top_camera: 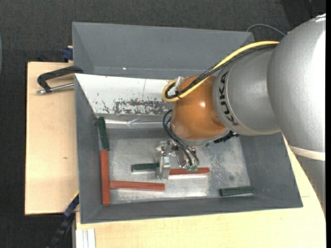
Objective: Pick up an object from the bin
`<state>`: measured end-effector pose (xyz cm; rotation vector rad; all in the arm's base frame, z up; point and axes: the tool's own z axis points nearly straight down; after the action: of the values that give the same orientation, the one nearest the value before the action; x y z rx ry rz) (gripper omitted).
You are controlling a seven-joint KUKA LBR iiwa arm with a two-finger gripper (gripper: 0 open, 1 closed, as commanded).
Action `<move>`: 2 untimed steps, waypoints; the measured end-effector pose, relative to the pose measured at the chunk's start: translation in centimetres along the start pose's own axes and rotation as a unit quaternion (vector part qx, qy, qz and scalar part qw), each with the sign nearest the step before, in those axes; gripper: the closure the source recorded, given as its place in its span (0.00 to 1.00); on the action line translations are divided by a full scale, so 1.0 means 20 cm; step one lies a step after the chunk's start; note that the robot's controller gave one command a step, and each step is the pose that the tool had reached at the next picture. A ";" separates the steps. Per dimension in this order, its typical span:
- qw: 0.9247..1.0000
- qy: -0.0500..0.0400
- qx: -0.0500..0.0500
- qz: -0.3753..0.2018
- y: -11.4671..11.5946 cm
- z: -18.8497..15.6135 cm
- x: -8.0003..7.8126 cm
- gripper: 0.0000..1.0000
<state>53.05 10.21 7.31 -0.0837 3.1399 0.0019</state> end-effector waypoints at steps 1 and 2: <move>1.000 0.000 0.000 0.000 0.00 0.00 0.00 1.00; 0.993 -0.002 0.000 -0.119 -0.06 -0.90 0.01 1.00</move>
Offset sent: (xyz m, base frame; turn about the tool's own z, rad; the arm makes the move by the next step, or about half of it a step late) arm -0.0021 -0.0145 0.1945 -0.2570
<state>52.94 9.00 25.33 -0.4569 3.1042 0.0023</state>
